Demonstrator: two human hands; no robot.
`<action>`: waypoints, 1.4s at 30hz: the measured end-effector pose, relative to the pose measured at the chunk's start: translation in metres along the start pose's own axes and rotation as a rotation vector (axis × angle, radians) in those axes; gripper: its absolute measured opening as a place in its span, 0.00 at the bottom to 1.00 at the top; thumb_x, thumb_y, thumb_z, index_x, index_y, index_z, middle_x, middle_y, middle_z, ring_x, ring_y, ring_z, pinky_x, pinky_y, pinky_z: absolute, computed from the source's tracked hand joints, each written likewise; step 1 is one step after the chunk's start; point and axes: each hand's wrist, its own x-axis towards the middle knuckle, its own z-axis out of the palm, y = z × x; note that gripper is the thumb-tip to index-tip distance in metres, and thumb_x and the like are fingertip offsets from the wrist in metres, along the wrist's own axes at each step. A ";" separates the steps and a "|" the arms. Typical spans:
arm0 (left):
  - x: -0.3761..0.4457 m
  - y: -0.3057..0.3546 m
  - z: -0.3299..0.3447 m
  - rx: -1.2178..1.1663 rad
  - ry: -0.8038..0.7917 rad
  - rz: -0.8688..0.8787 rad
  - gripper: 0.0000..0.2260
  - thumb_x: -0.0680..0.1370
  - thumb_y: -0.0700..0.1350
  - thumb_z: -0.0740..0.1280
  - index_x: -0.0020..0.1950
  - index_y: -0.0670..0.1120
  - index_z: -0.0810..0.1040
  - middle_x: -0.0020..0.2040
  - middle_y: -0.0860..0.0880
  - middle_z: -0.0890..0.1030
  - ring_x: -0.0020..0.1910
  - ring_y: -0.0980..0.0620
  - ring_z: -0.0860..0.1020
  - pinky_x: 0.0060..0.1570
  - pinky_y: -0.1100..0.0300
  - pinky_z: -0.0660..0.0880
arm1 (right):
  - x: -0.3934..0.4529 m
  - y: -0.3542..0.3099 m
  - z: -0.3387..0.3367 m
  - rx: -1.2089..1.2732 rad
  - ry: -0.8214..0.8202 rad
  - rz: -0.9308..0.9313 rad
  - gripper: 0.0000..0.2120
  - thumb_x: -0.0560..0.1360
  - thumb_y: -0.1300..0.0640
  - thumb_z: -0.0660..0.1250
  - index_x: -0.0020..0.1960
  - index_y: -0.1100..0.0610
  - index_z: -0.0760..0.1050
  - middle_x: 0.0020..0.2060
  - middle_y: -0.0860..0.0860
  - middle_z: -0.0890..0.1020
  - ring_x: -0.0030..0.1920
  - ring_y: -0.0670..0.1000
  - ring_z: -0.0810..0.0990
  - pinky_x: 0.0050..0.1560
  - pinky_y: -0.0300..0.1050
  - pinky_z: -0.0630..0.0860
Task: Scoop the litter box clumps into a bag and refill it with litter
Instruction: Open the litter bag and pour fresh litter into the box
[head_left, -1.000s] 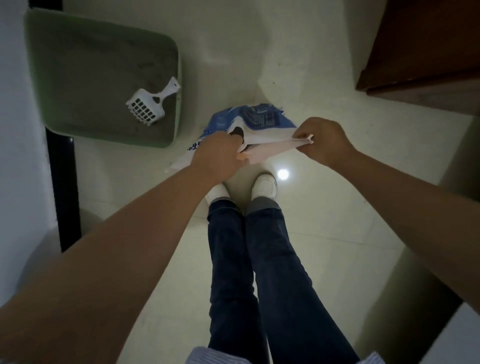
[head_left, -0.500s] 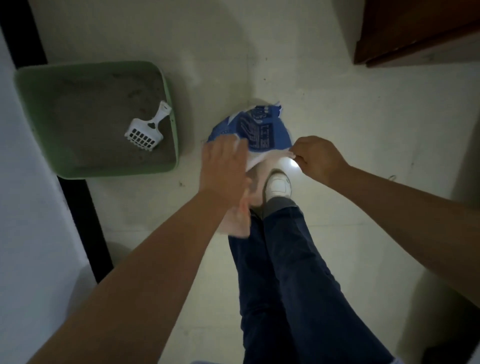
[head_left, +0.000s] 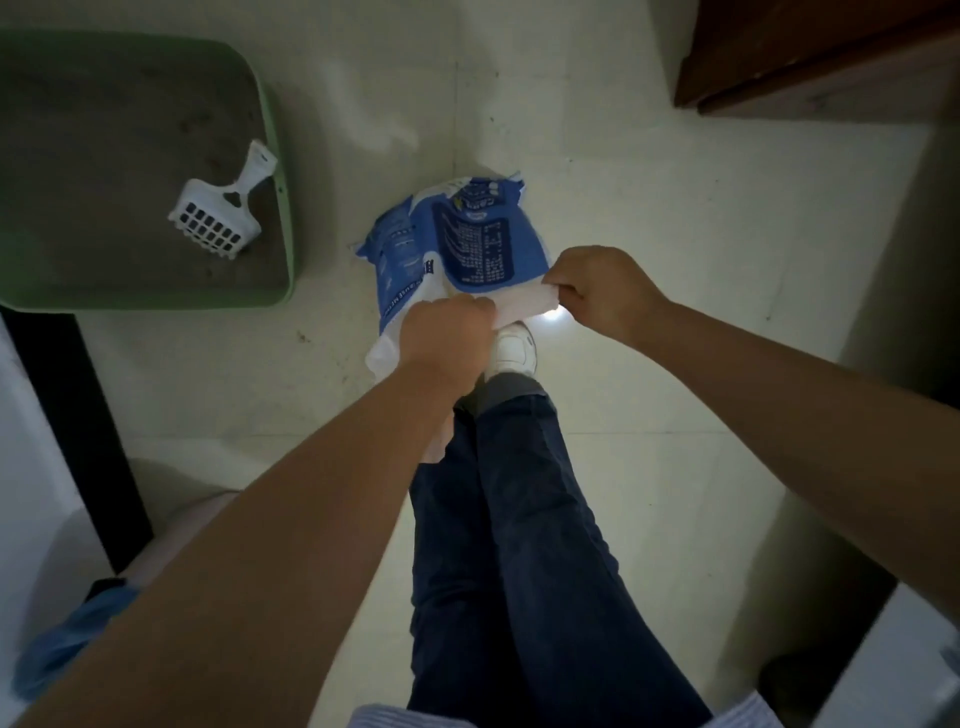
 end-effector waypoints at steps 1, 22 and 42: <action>-0.002 -0.007 -0.003 0.025 -0.006 0.021 0.11 0.77 0.37 0.59 0.60 0.40 0.70 0.58 0.44 0.75 0.56 0.45 0.75 0.52 0.55 0.70 | 0.001 -0.003 -0.001 -0.009 0.001 -0.027 0.14 0.67 0.65 0.60 0.45 0.71 0.81 0.40 0.68 0.82 0.41 0.65 0.81 0.47 0.53 0.77; -0.044 -0.132 -0.021 -0.050 0.788 -0.248 0.23 0.67 0.33 0.56 0.62 0.37 0.72 0.56 0.36 0.78 0.61 0.42 0.69 0.62 0.43 0.67 | 0.106 -0.073 0.056 -0.359 -0.241 -0.068 0.11 0.77 0.65 0.56 0.51 0.68 0.75 0.50 0.64 0.79 0.50 0.61 0.78 0.34 0.42 0.60; -0.018 -0.138 -0.004 0.057 -0.055 -0.061 0.13 0.81 0.43 0.55 0.64 0.40 0.66 0.61 0.42 0.73 0.58 0.45 0.73 0.53 0.56 0.67 | 0.080 -0.081 0.099 -0.019 0.033 -0.196 0.14 0.66 0.58 0.57 0.30 0.65 0.76 0.25 0.59 0.78 0.25 0.56 0.79 0.25 0.39 0.70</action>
